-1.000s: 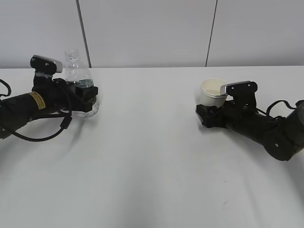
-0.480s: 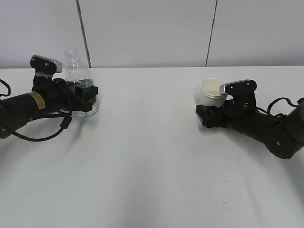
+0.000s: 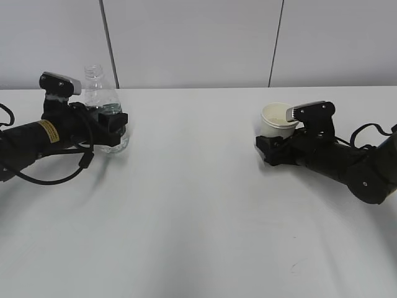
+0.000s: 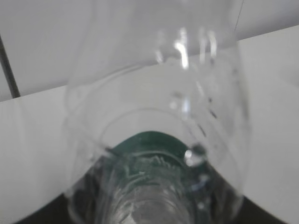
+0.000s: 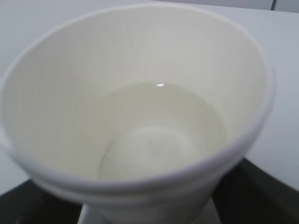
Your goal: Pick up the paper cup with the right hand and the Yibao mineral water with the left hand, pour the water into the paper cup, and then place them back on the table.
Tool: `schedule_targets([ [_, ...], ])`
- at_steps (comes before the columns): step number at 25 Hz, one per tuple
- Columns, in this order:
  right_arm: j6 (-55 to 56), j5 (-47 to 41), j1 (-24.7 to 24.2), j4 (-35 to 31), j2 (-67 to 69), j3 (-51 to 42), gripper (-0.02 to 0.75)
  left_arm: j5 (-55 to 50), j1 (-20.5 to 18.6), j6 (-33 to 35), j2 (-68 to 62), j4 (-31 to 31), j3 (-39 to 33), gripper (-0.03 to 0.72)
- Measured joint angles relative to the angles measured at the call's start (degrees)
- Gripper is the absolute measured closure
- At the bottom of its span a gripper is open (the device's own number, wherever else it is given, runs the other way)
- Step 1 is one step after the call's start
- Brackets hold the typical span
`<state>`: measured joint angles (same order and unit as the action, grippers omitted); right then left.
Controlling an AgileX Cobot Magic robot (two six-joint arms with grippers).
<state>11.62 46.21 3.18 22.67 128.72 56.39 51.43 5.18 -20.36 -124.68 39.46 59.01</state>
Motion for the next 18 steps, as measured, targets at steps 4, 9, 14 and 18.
schedule_targets([
  [4, 1.05, 0.0, 0.0, 0.0, 0.0, 0.0, 0.137, 0.0, 0.0, 0.0, 0.0, 0.0, 0.0, 0.366],
  [9, 1.67, 0.0, 0.0, 0.46, -0.29, 0.0, 0.112, 0.0, 0.0, 0.0, 0.0, 0.0, 0.0, 0.366],
  [14, 1.81, 0.0, 0.0, 0.61, -0.29, 0.0, 0.115, 0.0, 0.0, 0.0, 0.0, 0.0, 0.0, 0.366],
  [18, 1.94, -0.04, 0.0, 0.61, -0.29, 0.0, 0.143, 0.0, 0.0, 0.0, 0.0, 0.0, 0.0, 0.366],
])
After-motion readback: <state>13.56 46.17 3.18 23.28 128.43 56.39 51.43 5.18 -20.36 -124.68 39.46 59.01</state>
